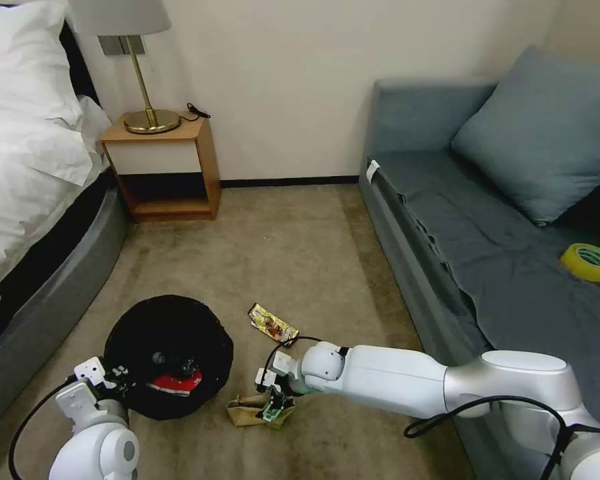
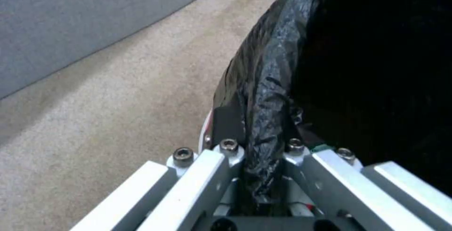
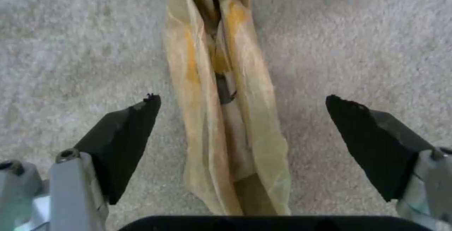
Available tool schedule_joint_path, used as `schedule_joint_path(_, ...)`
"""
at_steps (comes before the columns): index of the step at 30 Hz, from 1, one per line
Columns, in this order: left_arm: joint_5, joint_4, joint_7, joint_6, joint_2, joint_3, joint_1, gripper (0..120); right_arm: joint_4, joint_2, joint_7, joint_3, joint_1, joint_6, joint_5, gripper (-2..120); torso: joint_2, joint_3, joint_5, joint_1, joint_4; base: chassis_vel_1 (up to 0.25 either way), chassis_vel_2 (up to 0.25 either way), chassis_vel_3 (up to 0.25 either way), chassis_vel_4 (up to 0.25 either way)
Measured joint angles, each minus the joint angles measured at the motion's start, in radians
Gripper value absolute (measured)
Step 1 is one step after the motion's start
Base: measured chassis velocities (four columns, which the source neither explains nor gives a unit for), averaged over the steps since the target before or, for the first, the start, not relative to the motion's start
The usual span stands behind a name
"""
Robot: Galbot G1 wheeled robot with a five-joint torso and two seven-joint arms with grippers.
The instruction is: Pick up the trash bin, then pick up the garbage on the floor and place it into the trash bin.
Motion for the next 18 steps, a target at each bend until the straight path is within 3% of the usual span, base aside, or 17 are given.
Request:
schedule_joint_path(8, 0.000, 0.000, 0.000, -0.001, 0.000, 0.000, -0.001, 2, -0.017, -0.003, -0.001, -0.003, -0.018, 0.023, -0.010, 82, 0.000, 0.000, 0.0000, 0.000, 0.0000, 0.000, 0.000, 0.000, 0.000)
schedule_joint_path(18, 0.003, 0.001, 0.000, -0.005, -0.001, 0.000, -0.002, 2, -0.028, -0.011, -0.009, 0.003, -0.042, 0.049, -0.017, 46, 0.000, 0.000, 0.0001, 0.000, 0.0000, 0.000, 0.000, 0.000, 0.000)
